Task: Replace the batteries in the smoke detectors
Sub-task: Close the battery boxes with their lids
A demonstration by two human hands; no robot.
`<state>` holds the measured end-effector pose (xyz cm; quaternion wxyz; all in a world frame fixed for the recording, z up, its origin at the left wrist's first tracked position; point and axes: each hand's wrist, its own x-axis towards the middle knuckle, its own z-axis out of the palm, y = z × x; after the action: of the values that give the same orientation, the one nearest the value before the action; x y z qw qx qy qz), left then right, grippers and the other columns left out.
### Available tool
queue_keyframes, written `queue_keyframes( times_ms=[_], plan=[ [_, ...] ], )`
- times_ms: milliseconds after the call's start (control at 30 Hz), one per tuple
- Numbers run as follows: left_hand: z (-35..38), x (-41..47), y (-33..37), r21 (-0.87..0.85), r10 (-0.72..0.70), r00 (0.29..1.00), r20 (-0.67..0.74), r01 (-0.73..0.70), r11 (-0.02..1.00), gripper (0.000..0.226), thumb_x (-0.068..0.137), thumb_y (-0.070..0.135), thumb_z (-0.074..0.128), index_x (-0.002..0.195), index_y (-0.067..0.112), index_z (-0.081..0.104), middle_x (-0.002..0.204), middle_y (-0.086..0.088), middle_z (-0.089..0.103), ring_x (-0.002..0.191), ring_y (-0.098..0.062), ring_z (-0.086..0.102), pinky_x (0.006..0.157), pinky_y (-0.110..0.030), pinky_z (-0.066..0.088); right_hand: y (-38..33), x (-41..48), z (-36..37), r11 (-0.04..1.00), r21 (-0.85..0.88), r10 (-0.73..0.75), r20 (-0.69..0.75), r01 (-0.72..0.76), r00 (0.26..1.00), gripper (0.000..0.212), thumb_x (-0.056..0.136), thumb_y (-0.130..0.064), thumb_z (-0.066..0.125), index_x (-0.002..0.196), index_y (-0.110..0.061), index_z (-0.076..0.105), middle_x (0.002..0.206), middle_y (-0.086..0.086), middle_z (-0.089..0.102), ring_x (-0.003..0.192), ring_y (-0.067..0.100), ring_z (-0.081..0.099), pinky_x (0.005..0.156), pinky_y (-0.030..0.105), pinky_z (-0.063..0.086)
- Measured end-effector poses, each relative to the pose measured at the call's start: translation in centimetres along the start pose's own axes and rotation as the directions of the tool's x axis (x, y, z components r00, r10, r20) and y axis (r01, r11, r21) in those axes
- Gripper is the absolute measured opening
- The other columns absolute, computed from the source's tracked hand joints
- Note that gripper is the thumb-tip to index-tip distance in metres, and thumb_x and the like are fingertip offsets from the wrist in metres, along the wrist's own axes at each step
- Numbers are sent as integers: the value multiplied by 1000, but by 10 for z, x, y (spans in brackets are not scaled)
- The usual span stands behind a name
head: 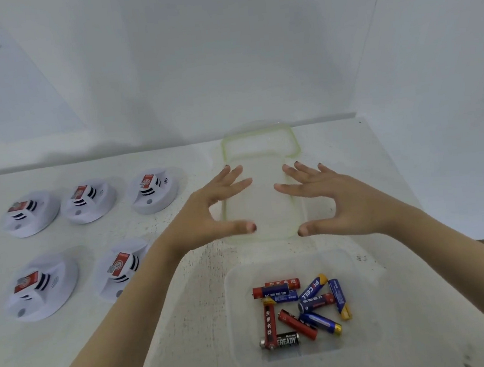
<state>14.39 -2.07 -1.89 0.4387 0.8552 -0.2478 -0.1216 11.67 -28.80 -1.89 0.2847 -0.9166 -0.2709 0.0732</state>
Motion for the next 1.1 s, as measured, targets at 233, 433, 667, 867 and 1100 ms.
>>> queue_keyframes(
  times_ms=[233,433,667,867,1100],
  plan=[
    [2,-2,7,225,-30,993,117,3,974,121,44,69,74,149,41,20,157,27,-3,139,14,-16,113,-26,-3,-12,5,-5,997,22,74,48,-75,996,92,67,-74,61,145,-44,20,157,-15,-4,140,-8,-10,118,26,-6],
    [12,2,6,344,4,1000,14,-9,939,115,51,71,63,151,35,19,157,20,-3,138,14,-18,109,-14,-6,-22,13,2,989,-91,119,37,-115,992,109,66,-65,68,150,-34,5,156,-10,-16,141,1,-15,110,17,-8],
    [18,1,7,333,22,999,-31,-10,943,112,49,64,59,150,30,25,152,22,2,138,13,-13,100,-1,-9,-18,16,21,989,-124,63,-104,-76,993,102,71,-47,74,150,-24,14,158,-1,-5,143,5,-6,112,19,0],
    [2,4,10,273,-28,996,90,3,962,105,53,52,69,147,39,23,152,26,0,136,17,-13,110,-18,-2,-4,13,13,995,-99,-44,-182,26,982,78,78,-73,41,144,-32,33,157,-1,16,146,9,9,118,29,0],
    [-11,10,13,245,13,998,63,-28,969,98,63,-28,34,122,51,41,148,19,24,139,9,5,119,-24,-6,12,19,-5,977,-194,-111,-102,90,989,58,81,-55,49,137,-45,37,155,-5,22,145,6,10,118,34,-1]
  ],
)
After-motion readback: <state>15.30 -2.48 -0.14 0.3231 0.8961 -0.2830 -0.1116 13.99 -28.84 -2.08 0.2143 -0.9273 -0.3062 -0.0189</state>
